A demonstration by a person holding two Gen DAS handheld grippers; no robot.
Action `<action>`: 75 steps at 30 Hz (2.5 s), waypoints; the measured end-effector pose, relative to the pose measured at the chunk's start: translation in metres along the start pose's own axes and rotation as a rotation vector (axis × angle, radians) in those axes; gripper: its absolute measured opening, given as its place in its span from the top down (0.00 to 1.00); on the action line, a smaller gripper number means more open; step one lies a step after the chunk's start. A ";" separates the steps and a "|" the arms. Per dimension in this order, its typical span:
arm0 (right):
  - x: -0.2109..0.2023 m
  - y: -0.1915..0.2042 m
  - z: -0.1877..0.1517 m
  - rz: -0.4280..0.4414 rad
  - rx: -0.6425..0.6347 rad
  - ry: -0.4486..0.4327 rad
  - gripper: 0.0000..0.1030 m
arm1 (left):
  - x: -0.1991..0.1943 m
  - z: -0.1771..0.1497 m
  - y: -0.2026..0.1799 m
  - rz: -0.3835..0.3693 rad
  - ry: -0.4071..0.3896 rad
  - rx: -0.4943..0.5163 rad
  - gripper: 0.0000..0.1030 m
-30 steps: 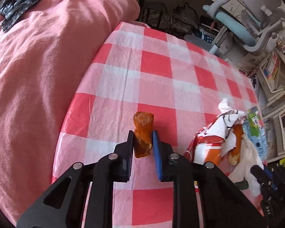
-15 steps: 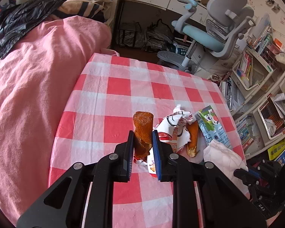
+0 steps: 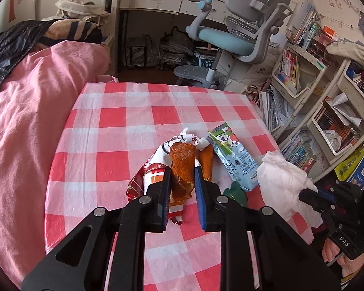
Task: Collect trash
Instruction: 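Lift the snack piece and tissue and carry both over the yellow wastebasket, then open both tools over the wastebasket to drop snack piece and tissue, then bring both open tools back above the table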
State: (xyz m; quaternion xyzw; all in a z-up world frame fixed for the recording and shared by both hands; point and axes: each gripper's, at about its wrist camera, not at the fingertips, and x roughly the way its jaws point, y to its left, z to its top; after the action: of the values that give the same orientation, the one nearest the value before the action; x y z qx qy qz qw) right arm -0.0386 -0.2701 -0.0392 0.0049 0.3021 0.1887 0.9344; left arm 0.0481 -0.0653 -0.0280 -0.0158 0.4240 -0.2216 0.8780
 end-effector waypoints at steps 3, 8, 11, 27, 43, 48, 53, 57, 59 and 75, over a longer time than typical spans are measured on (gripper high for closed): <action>-0.004 -0.001 0.002 -0.023 -0.013 0.009 0.95 | 0.001 0.003 -0.010 -0.017 -0.003 0.017 0.83; -0.023 -0.010 0.000 -0.069 -0.033 0.002 0.95 | 0.005 0.007 -0.042 -0.065 -0.011 0.075 0.83; -0.036 -0.027 -0.013 -0.121 -0.023 0.012 0.95 | 0.011 0.007 -0.069 -0.091 -0.005 0.127 0.83; -0.128 -0.144 -0.140 -0.459 0.267 0.076 0.94 | 0.077 -0.040 -0.301 -0.302 0.125 0.474 0.82; -0.114 -0.223 -0.282 -0.516 0.581 0.213 0.69 | 0.201 -0.144 -0.459 -0.278 0.447 0.715 0.66; -0.125 -0.221 -0.281 -0.526 0.579 0.186 0.57 | 0.188 -0.144 -0.456 -0.255 0.384 0.723 0.40; -0.135 -0.202 -0.243 -0.528 0.489 0.114 0.54 | 0.147 -0.115 -0.423 -0.234 0.250 0.653 0.31; -0.131 -0.174 -0.187 -0.496 0.339 0.060 0.51 | 0.112 -0.083 -0.371 -0.196 0.145 0.575 0.27; -0.126 -0.156 -0.158 -0.472 0.250 0.046 0.49 | 0.095 -0.066 -0.339 -0.164 0.100 0.516 0.27; -0.022 0.015 -0.011 -0.131 -0.216 0.034 0.41 | 0.009 0.015 -0.043 0.158 -0.038 -0.003 0.20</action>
State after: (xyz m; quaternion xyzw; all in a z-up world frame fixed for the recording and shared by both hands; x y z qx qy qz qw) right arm -0.0668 -0.2652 -0.0340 -0.1188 0.2953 0.1586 0.9346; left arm 0.0481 -0.1102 -0.0155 0.0120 0.4078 -0.1507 0.9005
